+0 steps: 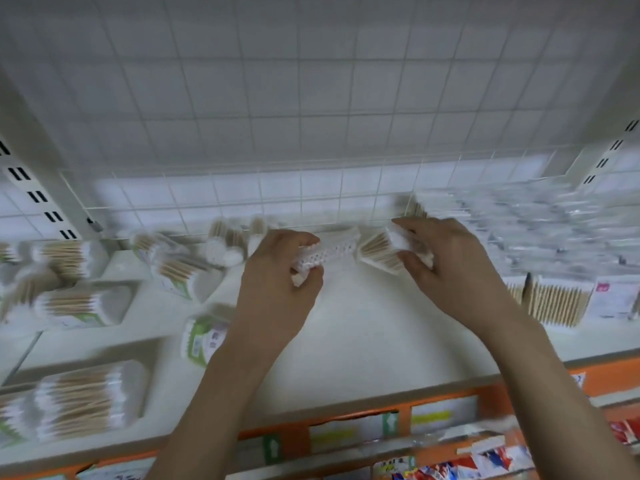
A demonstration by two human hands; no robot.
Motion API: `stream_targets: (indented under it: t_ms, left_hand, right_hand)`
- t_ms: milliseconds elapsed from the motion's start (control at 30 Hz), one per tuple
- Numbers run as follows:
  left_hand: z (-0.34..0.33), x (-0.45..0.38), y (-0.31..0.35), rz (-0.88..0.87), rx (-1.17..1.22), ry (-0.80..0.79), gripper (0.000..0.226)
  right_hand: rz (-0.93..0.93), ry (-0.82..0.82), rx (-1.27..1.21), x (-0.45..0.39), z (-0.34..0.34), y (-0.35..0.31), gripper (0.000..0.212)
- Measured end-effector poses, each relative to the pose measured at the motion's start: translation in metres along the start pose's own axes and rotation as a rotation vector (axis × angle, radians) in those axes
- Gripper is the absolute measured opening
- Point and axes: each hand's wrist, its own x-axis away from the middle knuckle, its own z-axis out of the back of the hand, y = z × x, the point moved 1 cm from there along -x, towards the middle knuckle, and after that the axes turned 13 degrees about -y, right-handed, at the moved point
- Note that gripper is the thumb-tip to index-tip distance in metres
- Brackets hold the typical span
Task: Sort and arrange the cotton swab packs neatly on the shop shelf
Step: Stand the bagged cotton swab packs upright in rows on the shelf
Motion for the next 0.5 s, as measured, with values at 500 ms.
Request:
stream_targets:
  t_ms: [500]
  left_hand:
    - [-0.047,-0.028,0.008,0.156,-0.078,0.246,0.037]
  right_hand:
    - [0.114,-0.346,0.339,-0.137,0.007,0.089,0.027]
